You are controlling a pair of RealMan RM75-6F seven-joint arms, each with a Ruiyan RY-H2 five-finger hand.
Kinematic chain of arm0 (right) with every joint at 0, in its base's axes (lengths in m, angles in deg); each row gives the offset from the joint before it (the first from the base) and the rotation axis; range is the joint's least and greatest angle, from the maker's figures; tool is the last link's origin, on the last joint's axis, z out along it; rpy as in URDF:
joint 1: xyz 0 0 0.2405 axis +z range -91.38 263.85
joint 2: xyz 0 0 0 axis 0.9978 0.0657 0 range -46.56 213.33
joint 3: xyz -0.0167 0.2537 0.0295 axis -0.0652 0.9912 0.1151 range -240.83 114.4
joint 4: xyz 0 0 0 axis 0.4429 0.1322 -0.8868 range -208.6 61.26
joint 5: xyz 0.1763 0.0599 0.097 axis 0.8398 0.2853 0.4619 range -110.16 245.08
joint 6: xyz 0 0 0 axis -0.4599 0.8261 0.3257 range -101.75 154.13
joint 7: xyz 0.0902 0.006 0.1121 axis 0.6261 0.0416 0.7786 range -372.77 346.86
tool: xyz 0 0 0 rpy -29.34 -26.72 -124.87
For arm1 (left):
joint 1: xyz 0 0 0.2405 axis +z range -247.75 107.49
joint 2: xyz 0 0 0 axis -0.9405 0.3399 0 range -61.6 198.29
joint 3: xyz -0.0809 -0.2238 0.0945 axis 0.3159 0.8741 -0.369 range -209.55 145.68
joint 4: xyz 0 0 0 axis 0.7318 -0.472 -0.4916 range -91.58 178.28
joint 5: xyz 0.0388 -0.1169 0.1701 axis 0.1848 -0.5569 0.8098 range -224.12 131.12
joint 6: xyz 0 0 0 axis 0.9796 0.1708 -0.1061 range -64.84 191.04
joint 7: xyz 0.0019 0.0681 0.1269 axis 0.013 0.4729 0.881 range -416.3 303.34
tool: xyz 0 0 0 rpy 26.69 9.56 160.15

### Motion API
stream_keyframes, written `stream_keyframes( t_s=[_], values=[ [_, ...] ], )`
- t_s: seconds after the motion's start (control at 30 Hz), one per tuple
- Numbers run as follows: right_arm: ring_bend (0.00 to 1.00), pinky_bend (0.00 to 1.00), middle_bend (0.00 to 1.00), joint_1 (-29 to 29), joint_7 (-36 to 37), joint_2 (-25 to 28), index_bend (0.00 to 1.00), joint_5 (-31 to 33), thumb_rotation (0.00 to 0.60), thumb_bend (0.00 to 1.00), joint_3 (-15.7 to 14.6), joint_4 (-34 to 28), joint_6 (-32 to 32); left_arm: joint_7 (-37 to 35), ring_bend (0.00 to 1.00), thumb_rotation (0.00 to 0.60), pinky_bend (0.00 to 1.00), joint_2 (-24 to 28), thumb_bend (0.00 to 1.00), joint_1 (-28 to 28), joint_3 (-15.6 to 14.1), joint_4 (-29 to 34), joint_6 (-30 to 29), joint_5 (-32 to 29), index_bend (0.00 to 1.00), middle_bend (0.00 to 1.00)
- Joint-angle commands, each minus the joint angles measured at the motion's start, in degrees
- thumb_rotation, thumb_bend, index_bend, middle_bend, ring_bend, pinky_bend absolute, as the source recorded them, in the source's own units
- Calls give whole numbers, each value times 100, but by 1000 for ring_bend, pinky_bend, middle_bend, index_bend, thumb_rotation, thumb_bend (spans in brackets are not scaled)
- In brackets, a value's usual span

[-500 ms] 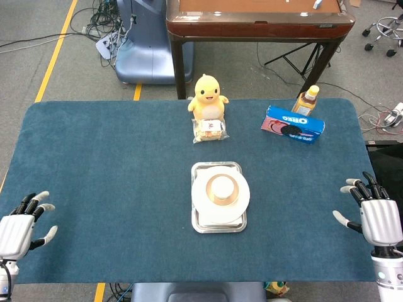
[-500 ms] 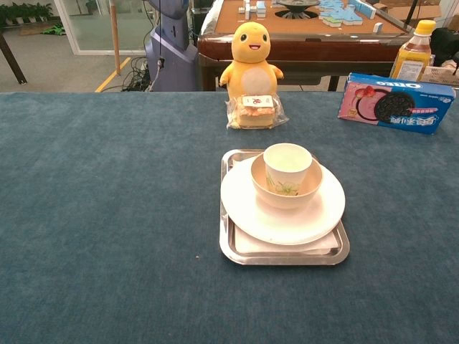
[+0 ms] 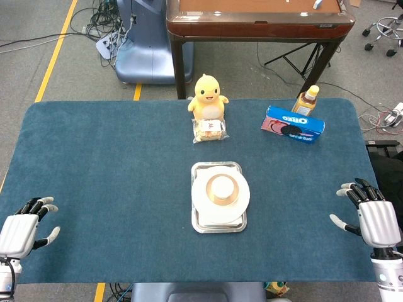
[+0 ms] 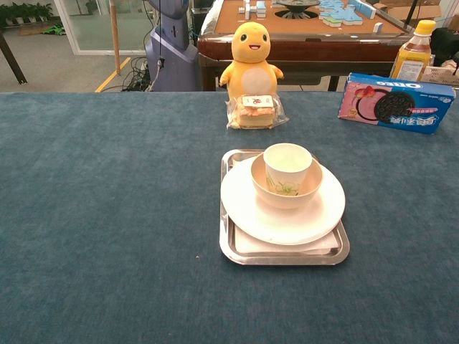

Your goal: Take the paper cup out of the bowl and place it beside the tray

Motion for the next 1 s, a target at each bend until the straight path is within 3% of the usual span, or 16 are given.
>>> stream_keyframes(
  t_s=[0.03, 0.23, 0.5, 0.67, 1.0],
  values=[
    [191, 294, 343, 96, -131, 96, 423, -69, 600, 32, -13, -21, 130, 12, 163, 600, 348, 20, 270, 4, -43, -4, 15, 40, 377, 248],
    [190, 294, 280, 568, -290, 539, 476, -174, 600, 38, 44, -417, 812, 39, 164, 600, 348, 17, 270, 39, -39, 9, -59, 33, 377, 251],
    [111, 285, 189, 1343, -1353, 742, 511, 60, 600, 76, 364, -981, 1788, 78, 165, 600, 348, 11, 270, 66, -48, 10, -100, 33, 377, 253],
    [74, 255, 140, 1765, -1987, 580, 511, 430, 600, 84, 550, -1294, 2308, 45, 165, 600, 348, 34, 270, 72, -54, 28, -111, 49, 377, 253],
    [13, 200, 90, 2597, -2709, -26, 511, 1153, 600, 120, 733, -1266, 3215, -132, 166, 600, 357, 145, 270, 107, -67, 120, -177, 112, 377, 253]
  ],
)
